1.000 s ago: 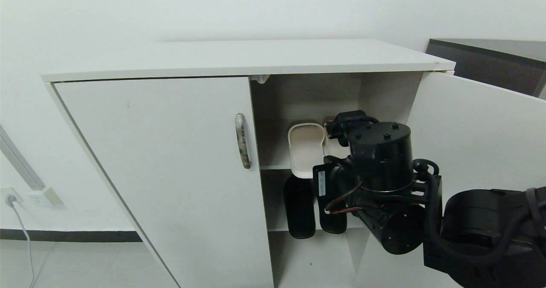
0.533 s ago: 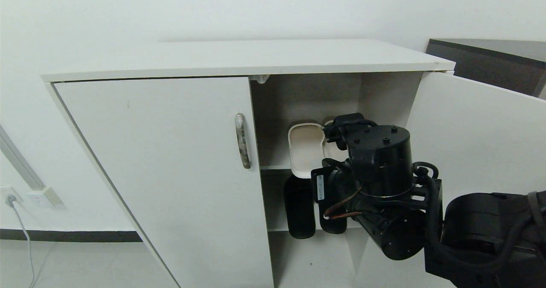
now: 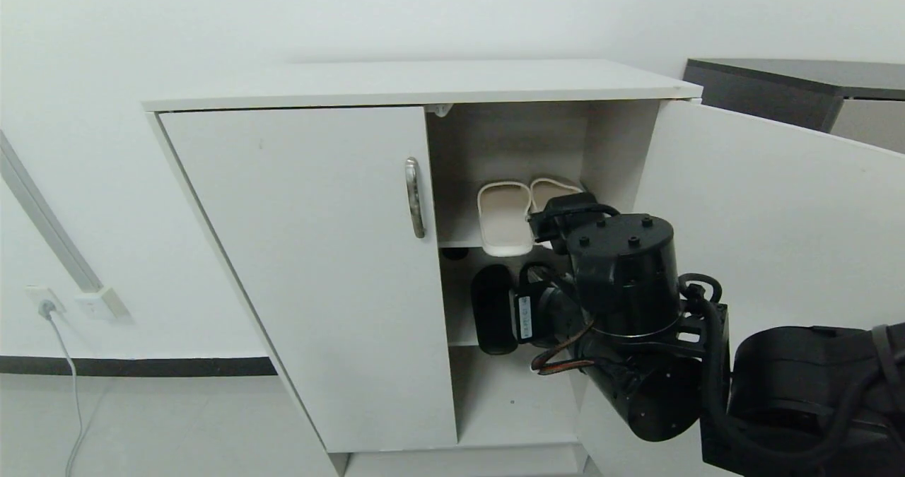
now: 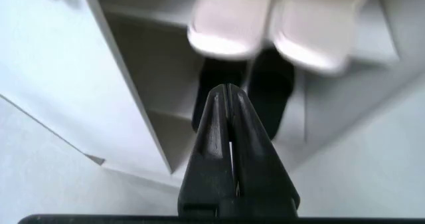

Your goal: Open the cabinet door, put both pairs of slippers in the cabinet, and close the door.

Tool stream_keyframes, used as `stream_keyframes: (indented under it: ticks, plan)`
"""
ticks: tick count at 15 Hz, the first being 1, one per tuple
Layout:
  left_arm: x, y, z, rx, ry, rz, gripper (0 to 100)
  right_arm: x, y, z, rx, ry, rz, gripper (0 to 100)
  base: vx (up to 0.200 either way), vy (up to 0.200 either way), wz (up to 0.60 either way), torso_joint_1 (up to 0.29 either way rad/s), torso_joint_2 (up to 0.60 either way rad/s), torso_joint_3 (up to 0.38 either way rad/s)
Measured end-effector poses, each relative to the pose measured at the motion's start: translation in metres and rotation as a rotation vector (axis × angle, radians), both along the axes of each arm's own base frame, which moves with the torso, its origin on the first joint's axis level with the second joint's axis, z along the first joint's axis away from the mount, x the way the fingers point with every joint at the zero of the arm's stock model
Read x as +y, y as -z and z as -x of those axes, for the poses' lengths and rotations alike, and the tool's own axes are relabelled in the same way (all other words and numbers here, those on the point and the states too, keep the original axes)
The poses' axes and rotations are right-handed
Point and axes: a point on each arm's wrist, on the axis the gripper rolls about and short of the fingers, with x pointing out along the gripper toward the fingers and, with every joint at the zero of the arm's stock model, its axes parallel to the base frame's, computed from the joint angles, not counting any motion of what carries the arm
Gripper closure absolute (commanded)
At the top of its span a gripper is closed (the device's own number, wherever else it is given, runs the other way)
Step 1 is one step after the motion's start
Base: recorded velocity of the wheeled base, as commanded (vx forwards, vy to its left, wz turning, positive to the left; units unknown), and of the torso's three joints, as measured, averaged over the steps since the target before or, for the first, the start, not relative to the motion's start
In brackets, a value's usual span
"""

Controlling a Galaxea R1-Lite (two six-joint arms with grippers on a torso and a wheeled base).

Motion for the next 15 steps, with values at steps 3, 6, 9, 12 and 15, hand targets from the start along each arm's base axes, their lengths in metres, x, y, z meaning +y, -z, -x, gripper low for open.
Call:
stream_keyframes:
  ticks: [3,6,9,12,15]
  plan:
    - [0.0,0.0,0.0,0.0,0.0,0.0,100,0.0,0.001,0.0,0.002,0.0,0.0,100,-0.2,0.0,0.0,-0.001,0.0,-0.001]
    - [0.0,0.0,0.0,0.0,0.001,0.0,100,0.0,0.003,0.001,0.005,0.0,0.006,100,-0.2,0.0,0.0,0.002,0.0,0.002]
    - [0.0,0.0,0.0,0.001,0.0,0.0,100,-0.001,0.006,0.002,0.014,-0.002,0.013,100,-0.2,0.0,0.0,0.002,0.0,0.002]
    - [0.0,0.0,0.0,-0.001,0.0,0.0,100,-0.001,0.008,0.0,0.005,-0.006,-0.007,100,-0.133,0.0,0.0,0.0,0.0,0.002]
    - [0.0,0.0,0.0,0.0,0.0,0.001,100,-0.002,0.014,-0.006,-0.007,-0.014,-0.029,100,0.0,0.0,0.0,0.0,0.0,0.0]
